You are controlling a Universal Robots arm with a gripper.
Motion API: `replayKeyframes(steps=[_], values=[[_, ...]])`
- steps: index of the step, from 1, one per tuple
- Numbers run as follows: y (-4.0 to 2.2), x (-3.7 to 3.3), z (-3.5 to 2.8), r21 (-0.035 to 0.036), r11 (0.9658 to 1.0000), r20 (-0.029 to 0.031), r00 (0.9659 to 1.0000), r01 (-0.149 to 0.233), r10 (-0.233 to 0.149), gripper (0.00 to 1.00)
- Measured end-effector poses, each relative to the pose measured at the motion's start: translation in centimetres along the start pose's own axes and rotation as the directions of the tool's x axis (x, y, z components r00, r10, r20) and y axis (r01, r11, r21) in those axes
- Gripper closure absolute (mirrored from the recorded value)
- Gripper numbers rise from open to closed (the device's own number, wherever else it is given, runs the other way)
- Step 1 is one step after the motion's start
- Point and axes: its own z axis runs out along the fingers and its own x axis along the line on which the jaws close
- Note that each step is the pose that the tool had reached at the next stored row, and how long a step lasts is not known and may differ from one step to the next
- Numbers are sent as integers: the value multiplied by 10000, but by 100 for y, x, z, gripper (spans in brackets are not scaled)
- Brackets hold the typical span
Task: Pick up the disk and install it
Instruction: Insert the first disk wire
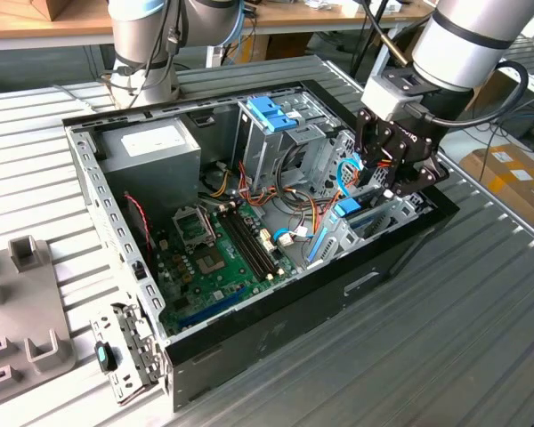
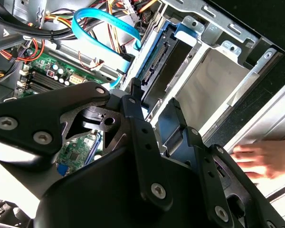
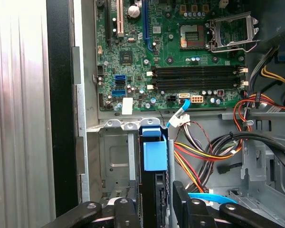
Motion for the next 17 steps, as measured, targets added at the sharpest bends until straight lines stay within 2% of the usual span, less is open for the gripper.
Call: replayKeyframes(steps=[5,10,12,17], values=[[0,0,-18,0,10000,0,10000,-1,1,57],[0,0,-161,-1,10000,-17,10000,-1,1,57],[0,-1,-192,-1,10000,-24,10000,-1,1,57],[1,-6,-201,-1,10000,-26,10000,0,0,57]])
